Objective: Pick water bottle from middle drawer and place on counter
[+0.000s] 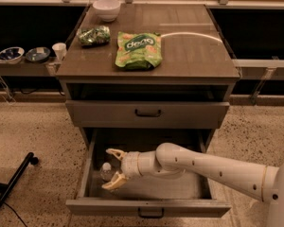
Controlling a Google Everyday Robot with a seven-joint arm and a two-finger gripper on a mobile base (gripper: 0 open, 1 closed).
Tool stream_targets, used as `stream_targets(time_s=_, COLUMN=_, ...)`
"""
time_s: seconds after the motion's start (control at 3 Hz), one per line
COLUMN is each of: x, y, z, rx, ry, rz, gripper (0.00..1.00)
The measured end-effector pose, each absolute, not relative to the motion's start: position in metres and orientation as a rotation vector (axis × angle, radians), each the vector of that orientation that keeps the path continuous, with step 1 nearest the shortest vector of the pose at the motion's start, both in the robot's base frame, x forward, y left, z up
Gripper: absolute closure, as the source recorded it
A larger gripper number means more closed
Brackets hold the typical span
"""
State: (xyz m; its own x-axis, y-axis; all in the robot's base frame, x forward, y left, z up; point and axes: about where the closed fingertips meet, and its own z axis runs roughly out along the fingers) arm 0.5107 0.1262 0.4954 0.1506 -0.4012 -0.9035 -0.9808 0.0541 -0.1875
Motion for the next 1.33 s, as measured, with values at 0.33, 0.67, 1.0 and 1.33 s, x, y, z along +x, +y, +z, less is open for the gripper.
stream_targets(time_s=0.33, x=0.522, y=0.128, z=0.482, rx=-1.482, ry=1.401, rz=0.804, gripper=0.56)
stream_targets(time_s=0.67, x=0.529, y=0.121, z=0.484, rx=-1.456, ry=1.388, rz=0.807, gripper=0.80)
stream_targets(time_s=1.0, x=0.527, y=0.102, z=0.531, rx=-1.409, ry=1.277, rz=0.802, gripper=1.00)
stream_targets(time_s=1.33, x=0.519, y=0.060, z=0.612, rx=-1.407, ry=1.123, rz=0.758, gripper=1.00)
